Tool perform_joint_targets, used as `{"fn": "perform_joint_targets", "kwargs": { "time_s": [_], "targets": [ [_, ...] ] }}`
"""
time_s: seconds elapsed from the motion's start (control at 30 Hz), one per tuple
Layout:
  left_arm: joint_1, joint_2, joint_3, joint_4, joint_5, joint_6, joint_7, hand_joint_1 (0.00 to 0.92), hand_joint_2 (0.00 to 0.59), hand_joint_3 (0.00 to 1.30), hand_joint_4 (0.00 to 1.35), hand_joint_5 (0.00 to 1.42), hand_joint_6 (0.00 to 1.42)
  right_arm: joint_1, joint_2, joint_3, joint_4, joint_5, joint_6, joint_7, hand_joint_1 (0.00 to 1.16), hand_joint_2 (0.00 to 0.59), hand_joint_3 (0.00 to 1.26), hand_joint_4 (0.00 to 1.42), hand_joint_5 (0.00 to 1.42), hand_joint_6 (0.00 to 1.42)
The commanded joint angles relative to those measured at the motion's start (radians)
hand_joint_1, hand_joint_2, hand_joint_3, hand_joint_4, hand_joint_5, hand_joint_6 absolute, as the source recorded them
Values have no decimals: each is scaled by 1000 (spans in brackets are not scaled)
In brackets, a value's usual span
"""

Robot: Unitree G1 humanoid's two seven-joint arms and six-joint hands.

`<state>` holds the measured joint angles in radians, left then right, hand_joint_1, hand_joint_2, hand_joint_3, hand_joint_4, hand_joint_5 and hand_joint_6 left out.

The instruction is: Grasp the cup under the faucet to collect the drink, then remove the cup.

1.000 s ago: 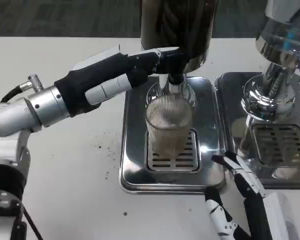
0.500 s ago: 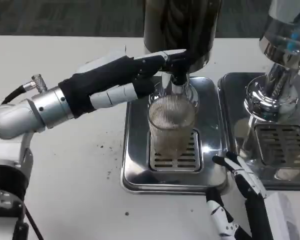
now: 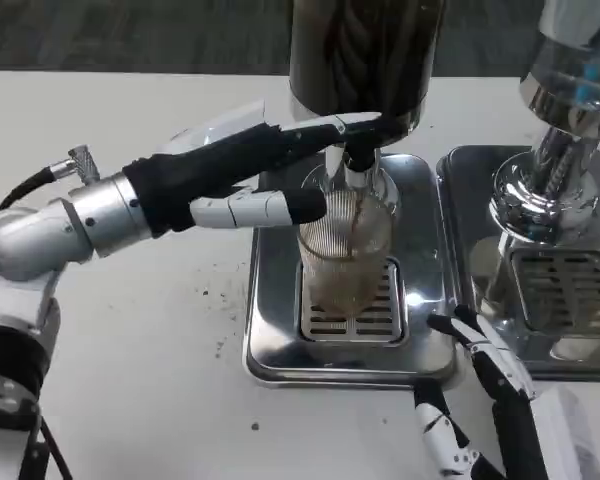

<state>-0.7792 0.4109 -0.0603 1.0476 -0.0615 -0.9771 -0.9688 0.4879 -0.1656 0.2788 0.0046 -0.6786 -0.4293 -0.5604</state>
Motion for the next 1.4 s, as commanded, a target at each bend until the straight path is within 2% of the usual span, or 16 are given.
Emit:
{"fn": "perform_joint_targets", "kwargs": {
  "time_s": [0.03, 0.2, 0.4, 0.67, 0.9, 1.1, 1.4],
  "targets": [
    [9, 16, -40, 25, 62, -23, 5, 0, 48, 126, 24, 57, 0, 4, 0, -11, -7, 28, -18, 7, 197, 406, 244, 119, 148, 254],
    [12, 26, -58, 25, 79, -46, 32, 0, 48, 126, 24, 57, 0, -5, -5, -24, 2, 88, -49, 33, 276, 326, 181, 99, 148, 231],
    [17, 35, -75, 20, 85, -62, 49, 0, 47, 125, 24, 56, 0, -35, -11, -52, 12, 214, -90, 127, 400, 268, 118, 56, 114, 198],
    [25, 46, -91, 9, 86, -76, 64, 0, 47, 125, 24, 56, 0, -116, -32, -96, -3, 335, -61, 307, 543, 234, 69, 32, 75, 152],
    [29, 57, -105, 1, 87, -84, 80, 0, 47, 125, 21, 56, 0, -207, -45, -123, 9, 437, -5, 468, 598, 224, 18, 1, 20, 129],
    [32, 59, -107, -4, 85, -85, 83, 0, 47, 125, 19, 56, 0, -269, -51, -135, 20, 470, 33, 551, 600, 224, 0, 0, 7, 114],
    [36, 64, -109, -9, 91, -87, 91, 0, 45, 125, 23, 56, 0, -343, -44, -145, 62, 482, 63, 606, 589, 220, 0, 0, 0, 96]
  ]
}}
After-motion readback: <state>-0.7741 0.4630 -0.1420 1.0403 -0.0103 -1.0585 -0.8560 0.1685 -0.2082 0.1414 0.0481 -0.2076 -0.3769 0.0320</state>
